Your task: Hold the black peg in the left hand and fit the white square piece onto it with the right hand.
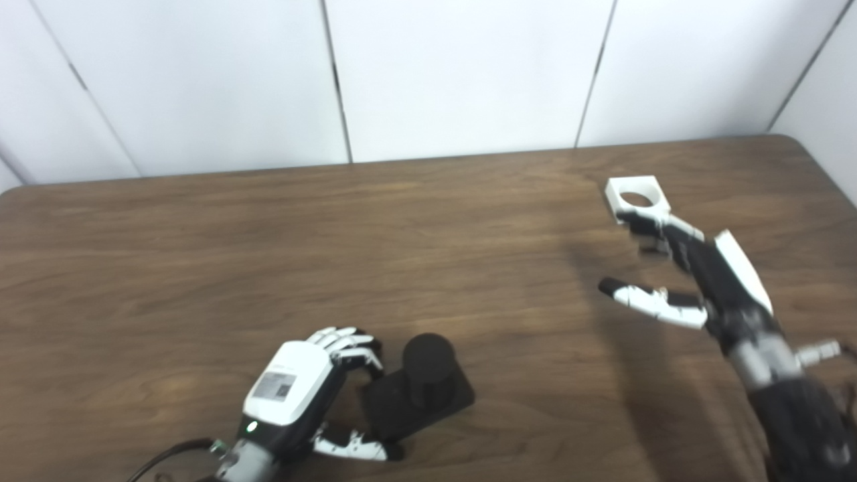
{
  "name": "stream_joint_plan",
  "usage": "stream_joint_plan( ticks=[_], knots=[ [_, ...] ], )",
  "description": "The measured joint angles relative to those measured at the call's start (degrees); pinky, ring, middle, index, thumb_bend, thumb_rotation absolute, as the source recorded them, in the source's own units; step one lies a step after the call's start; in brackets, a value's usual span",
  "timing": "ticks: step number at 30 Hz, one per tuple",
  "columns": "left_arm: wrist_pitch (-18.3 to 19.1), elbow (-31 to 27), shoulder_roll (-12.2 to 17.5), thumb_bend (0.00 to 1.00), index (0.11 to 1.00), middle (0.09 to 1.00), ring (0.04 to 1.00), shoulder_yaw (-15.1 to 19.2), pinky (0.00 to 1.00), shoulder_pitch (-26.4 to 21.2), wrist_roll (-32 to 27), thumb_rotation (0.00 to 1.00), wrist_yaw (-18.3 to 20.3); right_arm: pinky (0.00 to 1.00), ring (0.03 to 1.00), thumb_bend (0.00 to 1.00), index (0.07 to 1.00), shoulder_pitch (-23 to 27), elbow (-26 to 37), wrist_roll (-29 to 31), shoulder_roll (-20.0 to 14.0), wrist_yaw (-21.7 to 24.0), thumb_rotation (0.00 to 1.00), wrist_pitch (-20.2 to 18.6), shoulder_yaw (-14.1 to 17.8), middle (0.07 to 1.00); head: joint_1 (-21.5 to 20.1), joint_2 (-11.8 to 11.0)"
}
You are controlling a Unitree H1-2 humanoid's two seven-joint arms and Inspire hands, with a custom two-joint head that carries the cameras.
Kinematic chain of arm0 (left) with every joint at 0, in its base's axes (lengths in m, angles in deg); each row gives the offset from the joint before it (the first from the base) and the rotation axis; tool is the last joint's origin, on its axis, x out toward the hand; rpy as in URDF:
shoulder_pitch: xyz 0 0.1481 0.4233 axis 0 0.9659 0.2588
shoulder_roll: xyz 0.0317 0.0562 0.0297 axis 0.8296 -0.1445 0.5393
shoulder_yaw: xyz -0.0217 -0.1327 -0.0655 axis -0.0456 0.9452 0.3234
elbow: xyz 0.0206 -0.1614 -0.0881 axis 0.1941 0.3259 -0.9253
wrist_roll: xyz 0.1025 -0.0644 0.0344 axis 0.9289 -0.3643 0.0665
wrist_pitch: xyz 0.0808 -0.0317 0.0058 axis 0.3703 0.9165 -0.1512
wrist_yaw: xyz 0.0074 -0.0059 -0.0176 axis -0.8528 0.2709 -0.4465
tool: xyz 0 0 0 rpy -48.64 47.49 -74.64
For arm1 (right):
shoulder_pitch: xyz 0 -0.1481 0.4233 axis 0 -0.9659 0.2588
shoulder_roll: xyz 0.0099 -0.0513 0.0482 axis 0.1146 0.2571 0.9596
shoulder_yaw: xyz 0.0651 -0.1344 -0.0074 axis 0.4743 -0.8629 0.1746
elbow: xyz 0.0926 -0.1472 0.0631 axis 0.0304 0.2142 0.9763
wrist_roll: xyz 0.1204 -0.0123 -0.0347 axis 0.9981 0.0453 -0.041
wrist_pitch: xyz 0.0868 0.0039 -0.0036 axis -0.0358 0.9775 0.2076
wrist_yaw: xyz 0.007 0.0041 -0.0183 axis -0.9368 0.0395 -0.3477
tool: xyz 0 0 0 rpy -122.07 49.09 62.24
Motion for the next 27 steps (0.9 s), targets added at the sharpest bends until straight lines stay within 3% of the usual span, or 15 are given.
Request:
stream_joint_plan(
  ticks=[7,11,27],
  knots=[
    [-1.0,0.9,0.0,0.51,0.489,0.780,0.830,0.1,0.84,0.0,-0.1,0.05,-1.2,0.90,0.931,0.77,0.808,7.9,-5.7,-3.0,-4.8,2.3,0.18,-3.2,-0.2,0.913,-2.4,-1.1],
    [-1.8,1.4,0.1,0.51,0.489,0.782,0.832,0.2,0.85,0.0,-0.3,0.05,-1.7,0.92,0.944,0.80,0.812,12.6,-10.9,-6.5,-8.0,3.1,0.19,-4.0,-2.0,0.921,-3.1,-1.3],
    [-3.4,2.7,0.5,0.51,0.490,0.785,0.841,0.5,0.87,0.1,-1.1,0.05,-3.5,0.86,0.956,0.86,0.809,24.8,-25.5,-11.2,-12.4,5.0,0.19,-3.7,-6.1,0.927,-4.4,-1.6]
  ],
)
